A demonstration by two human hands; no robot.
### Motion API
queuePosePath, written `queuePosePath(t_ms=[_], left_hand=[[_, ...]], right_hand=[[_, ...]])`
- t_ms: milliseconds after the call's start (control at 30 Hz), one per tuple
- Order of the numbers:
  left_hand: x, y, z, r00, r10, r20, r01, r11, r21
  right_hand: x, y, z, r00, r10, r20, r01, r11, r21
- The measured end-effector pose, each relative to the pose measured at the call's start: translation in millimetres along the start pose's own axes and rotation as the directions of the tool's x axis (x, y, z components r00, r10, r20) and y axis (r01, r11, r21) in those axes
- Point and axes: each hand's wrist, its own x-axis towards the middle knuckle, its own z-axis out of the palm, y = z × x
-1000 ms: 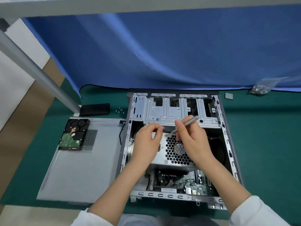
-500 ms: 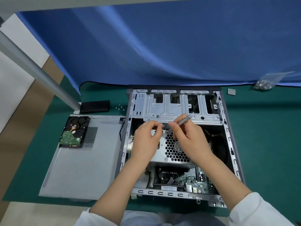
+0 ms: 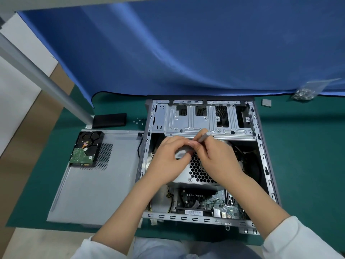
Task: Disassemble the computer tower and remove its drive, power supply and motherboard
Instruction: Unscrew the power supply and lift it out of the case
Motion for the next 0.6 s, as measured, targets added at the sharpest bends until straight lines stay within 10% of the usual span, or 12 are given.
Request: queuePosePath(t_ms=[600], left_hand=[[7, 6, 5, 0.959, -0.258, -0.112, 0.219, 0.935, -0.278]], right_hand=[[17, -7, -10, 0.98, -0.034, 0.195, 0.044, 0.998, -0.043]])
